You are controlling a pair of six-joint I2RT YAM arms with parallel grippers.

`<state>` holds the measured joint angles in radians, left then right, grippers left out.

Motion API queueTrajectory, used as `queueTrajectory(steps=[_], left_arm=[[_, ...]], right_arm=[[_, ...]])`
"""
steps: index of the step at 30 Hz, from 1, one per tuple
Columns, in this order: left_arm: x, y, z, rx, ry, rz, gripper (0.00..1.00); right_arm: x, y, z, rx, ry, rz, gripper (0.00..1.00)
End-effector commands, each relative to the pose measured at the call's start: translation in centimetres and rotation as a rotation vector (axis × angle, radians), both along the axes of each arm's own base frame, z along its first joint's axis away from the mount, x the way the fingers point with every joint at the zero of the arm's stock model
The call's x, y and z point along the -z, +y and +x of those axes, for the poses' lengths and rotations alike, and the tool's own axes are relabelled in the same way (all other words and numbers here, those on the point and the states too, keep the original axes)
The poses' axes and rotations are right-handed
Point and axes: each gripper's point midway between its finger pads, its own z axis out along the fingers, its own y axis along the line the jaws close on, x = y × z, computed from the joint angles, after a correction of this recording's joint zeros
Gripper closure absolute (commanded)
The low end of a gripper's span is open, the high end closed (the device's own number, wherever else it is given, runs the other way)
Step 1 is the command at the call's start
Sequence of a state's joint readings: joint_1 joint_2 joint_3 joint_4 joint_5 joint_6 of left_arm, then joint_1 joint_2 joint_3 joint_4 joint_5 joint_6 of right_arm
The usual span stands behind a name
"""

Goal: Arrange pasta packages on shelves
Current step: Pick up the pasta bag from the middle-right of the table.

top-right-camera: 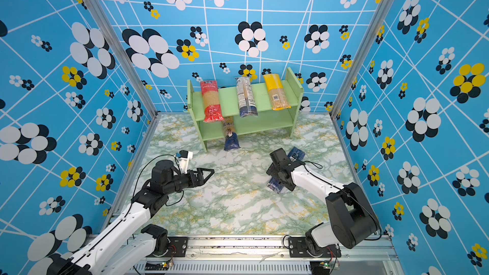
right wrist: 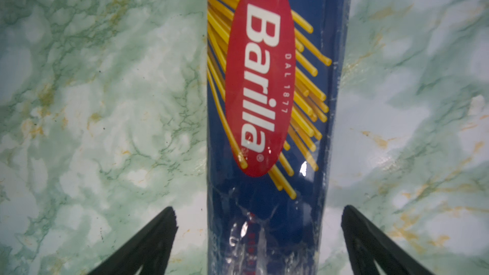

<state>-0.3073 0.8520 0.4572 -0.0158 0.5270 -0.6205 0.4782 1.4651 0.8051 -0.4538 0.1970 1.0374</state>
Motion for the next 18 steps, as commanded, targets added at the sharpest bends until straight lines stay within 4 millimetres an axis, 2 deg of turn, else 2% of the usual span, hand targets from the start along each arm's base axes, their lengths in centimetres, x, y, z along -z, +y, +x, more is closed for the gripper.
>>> queueTrajectory(steps=[1,18], left_arm=[[0.3,0.2,-0.3,-0.003,0.012,-0.008,0.01],[0.4,0.1,-0.1,-0.017,0.024,-0.024,0.01]], right_arm=[[0.9,0.1,-0.1,0.012,0.009,-0.011,0.01],[3.1,-0.3,-1.3,-0.003,0.043,-0.047,0.01]])
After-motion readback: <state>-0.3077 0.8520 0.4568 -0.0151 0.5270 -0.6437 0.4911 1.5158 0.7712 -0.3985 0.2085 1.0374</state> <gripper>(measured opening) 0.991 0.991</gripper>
